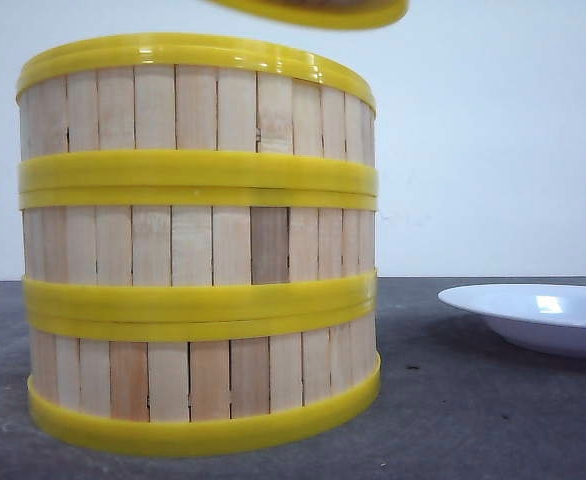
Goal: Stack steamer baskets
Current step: 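Lower the lid onto the top basket of the stack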
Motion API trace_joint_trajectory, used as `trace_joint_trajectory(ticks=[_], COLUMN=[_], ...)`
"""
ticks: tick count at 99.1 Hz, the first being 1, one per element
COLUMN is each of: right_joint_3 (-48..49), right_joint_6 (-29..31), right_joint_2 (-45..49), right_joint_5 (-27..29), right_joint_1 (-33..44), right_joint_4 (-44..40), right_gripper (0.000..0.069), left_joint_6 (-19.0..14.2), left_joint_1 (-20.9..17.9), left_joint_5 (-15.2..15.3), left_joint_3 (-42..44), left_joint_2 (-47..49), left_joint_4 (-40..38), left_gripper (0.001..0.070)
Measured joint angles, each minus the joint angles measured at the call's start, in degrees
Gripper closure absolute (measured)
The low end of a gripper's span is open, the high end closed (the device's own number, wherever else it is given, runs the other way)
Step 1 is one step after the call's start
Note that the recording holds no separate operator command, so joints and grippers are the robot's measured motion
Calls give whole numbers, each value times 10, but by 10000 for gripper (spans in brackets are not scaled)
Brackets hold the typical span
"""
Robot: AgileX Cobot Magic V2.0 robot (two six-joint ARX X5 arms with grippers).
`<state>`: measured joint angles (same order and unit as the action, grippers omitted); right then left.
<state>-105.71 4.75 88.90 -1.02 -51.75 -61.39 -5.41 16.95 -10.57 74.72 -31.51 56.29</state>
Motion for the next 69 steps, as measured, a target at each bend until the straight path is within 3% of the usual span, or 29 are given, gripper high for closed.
trace_joint_trajectory(ticks=[69], right_joint_3=[0], right_joint_6=[-29], right_joint_2=[89], right_joint_5=[19], right_joint_1=[-22], right_joint_4=[-2], right_gripper=[640], left_joint_6=[0], left_joint_1=[0], left_joint_5=[0], left_joint_3=[0], left_joint_2=[0], left_joint_4=[28], left_gripper=[475])
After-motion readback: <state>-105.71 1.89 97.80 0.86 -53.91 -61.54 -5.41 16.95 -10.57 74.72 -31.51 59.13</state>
